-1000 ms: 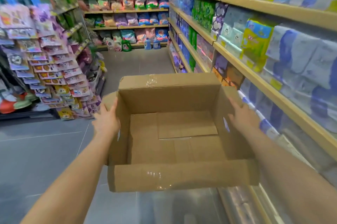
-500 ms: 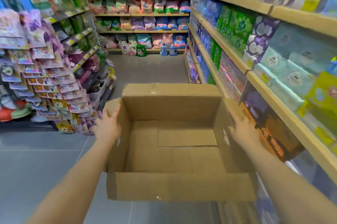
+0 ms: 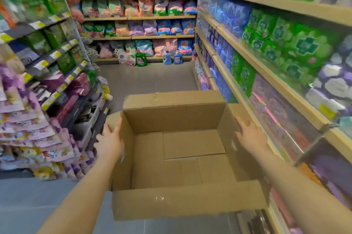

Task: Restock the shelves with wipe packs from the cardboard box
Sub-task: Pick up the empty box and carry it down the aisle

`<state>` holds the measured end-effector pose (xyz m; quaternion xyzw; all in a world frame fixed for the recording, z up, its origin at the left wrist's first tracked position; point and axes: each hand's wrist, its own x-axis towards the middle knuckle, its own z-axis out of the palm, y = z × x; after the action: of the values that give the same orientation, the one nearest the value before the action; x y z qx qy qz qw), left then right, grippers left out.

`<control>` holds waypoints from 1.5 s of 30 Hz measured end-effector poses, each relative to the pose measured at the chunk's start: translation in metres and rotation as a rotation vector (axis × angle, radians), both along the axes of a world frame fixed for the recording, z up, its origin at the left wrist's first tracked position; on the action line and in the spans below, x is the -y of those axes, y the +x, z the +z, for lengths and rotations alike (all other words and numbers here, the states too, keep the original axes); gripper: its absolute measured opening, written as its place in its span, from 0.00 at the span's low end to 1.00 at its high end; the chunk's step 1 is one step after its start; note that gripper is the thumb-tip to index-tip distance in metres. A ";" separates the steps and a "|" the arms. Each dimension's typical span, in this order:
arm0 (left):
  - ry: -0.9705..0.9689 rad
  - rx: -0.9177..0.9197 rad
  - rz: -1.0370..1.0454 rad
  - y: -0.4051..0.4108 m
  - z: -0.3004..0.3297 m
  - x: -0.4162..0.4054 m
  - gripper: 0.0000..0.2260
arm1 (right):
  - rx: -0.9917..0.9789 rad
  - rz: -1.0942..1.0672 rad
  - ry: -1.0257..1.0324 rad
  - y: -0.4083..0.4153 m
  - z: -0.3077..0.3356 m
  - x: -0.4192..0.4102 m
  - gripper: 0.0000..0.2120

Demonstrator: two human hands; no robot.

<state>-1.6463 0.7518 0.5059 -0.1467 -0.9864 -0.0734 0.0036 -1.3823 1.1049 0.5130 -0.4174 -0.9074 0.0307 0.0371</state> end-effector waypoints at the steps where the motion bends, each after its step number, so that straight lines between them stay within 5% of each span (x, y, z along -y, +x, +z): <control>1: 0.003 -0.008 -0.019 -0.023 0.000 -0.014 0.32 | 0.008 -0.010 0.015 -0.021 -0.001 -0.012 0.30; 26: -0.015 0.009 -0.055 -0.455 -0.015 -0.421 0.33 | 0.029 -0.070 -0.041 -0.450 -0.021 -0.409 0.31; 45: -0.020 0.077 -0.181 -0.888 -0.030 -0.676 0.33 | 0.015 -0.216 -0.054 -0.839 -0.039 -0.617 0.32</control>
<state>-2.5343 1.4276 0.4758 -0.2322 -0.9693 -0.0690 -0.0422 -2.2216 1.7224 0.4745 -0.5138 -0.8563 0.0477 0.0221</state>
